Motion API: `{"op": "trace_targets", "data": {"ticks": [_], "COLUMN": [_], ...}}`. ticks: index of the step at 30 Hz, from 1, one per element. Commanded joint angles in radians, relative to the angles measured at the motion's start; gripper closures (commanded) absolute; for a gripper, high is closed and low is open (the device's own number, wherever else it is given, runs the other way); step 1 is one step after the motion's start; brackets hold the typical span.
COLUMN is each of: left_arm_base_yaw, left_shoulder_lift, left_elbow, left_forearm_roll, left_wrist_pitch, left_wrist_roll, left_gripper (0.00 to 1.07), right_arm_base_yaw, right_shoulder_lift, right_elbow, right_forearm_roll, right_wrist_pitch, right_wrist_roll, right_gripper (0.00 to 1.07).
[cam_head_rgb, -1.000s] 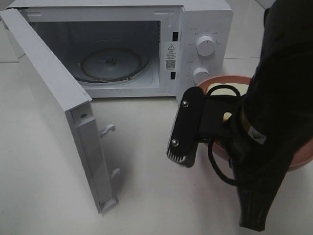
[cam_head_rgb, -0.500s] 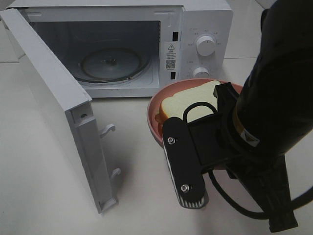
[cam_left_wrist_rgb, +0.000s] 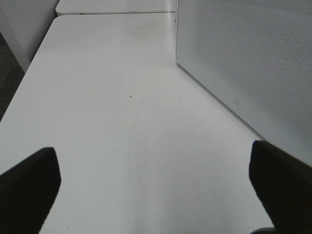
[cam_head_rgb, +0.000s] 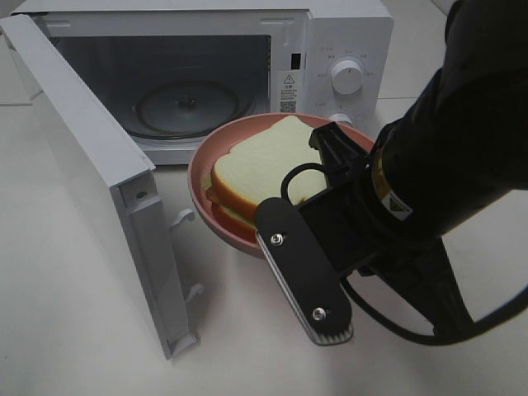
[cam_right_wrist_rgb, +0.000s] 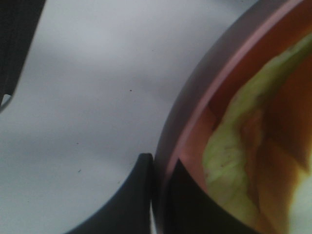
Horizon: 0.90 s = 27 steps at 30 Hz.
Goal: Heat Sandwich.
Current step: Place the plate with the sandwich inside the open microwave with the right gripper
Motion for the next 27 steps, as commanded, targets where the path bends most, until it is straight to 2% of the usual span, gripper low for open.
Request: {"op": "trace_targets", "data": {"ticks": [1,9,14,18,22,27], "left_arm_base_yaw": [0.004,0.004,0.004,0.004,0.004,0.004], "left_shoulder_lift": [-0.022,-0.021,-0.021,-0.021,-0.021,-0.021], "left_elbow": [0.003,0.003,0.003,0.003,0.003,0.003], "left_forearm_roll": [-0.008,-0.008,-0.008,-0.008,-0.008,-0.008], "left_wrist_pitch": [-0.012,-0.012,-0.012,-0.012,-0.012,-0.012], "left_wrist_roll": [-0.005,-0.005,-0.005,-0.005,-0.005,-0.005], "left_gripper": [0.09,0.09,0.09,0.09,0.09,0.09], "right_arm_base_yaw": [-0.037,-0.124,-0.157,-0.168,-0.168,-0.192], "right_shoulder_lift": [0.007,0.062,0.112,0.172,0.254,0.314], "right_elbow": [0.002,0.001,-0.017,-0.061,-0.161,-0.23], "right_forearm_roll": [-0.026,0.04,0.077,0.077,0.077,0.092], "right_wrist_pitch": [-0.04,-0.219,-0.221,-0.248,-0.28,-0.281], "right_wrist_roll": [-0.065,-0.288,-0.309,-0.331,-0.383,-0.399], "right_gripper": [1.07,1.07,1.07,1.07,1.07,1.07]}}
